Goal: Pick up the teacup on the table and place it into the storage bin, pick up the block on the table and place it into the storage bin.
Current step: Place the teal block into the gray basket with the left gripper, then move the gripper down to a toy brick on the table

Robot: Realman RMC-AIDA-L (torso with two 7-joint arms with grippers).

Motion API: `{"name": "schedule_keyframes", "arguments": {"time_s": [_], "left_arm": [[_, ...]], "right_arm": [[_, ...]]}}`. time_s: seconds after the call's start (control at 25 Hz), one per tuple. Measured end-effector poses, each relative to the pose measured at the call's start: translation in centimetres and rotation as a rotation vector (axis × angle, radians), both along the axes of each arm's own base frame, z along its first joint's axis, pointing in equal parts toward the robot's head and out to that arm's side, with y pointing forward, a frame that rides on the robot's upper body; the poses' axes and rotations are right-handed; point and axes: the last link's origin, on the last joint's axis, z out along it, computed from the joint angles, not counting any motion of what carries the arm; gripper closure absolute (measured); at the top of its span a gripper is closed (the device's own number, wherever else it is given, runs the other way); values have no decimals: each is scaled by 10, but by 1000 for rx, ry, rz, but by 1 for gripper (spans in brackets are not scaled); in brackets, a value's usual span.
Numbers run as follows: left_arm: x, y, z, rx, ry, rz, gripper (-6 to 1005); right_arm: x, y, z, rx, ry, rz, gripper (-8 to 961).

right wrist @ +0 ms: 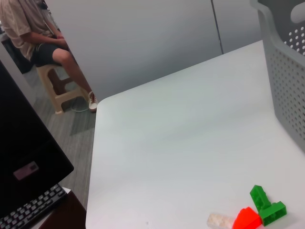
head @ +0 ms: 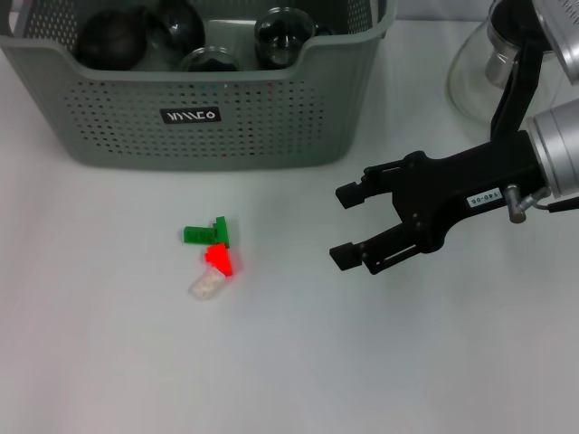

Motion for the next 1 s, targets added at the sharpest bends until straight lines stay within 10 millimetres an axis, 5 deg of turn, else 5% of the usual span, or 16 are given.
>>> {"name": "schedule_keyframes", "arguments": {"time_s": [0.08, 0.4, 0.48, 0.76, 0.84, 1.0], "left_arm": [[-3, 2, -1, 13, 21, 14, 556], [-5, -3, 13, 56, 17, 14, 287], [-2, -20, 15, -13, -3, -54, 251], [4, -102, -35, -431, -25, -351, 128], [0, -116, -53, -466, 29, -349, 50], [-4, -139, -89, -552, 135, -260, 53]], "right_arm": [[1, -1, 0, 0, 2, -1, 8], [2, -1, -3, -4, 9, -1, 8], [3, -1, -4, -5, 10, -4, 8], [3, 1, -5, -3, 15, -4, 8], [3, 2, -5, -2, 16, -12, 8], [5, 5, -4, 10, 14, -24, 9]]}}
